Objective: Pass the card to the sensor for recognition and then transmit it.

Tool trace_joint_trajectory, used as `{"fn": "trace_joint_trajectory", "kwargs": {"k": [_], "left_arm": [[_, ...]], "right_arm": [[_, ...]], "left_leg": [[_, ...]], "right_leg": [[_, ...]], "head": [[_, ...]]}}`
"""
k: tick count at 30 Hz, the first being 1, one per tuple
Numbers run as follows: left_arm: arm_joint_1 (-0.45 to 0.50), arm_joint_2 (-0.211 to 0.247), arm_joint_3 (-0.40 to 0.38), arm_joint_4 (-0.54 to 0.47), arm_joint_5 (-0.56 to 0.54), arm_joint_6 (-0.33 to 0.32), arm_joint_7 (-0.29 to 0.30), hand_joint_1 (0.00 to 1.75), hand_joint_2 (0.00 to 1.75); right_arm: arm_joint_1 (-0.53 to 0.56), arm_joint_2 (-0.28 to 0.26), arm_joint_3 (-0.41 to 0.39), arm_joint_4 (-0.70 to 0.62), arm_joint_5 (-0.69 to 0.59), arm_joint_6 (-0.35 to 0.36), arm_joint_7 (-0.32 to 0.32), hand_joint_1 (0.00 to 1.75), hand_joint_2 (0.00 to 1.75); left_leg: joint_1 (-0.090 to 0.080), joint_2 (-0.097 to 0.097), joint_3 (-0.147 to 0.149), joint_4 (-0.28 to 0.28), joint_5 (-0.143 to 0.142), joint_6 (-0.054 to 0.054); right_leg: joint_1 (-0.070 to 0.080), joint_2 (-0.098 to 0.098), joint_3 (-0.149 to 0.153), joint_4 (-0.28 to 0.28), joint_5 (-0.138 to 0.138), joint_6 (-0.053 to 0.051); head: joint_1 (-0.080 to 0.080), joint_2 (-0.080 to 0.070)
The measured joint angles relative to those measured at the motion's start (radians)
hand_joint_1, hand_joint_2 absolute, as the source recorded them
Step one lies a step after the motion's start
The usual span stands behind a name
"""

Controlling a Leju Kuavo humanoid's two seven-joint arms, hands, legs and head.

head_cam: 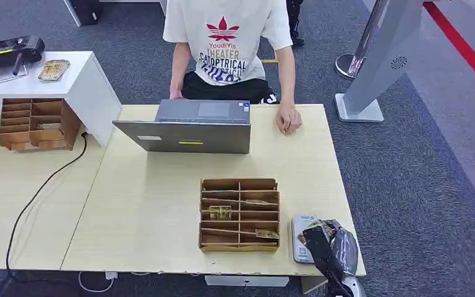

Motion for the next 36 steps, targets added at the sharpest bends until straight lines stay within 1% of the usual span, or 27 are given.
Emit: {"fn": "trace_joint_trajectory", "kwargs": {"k": [36], "left_arm": [[0.000,0.000,-0.001,0.000,-0.004,0.000,0.008,0.00,0.00]], "right_arm": [[-0.007,0.000,0.008,0.014,0.000,-0.007,-0.007,1.75,1.75]], "left_leg": [[0.000,0.000,0.001,0.000,0.000,0.000]], "right_leg": [[0.000,0.000,0.001,0.000,0.000,0.000]], "head": [[0.000,0.000]]}}
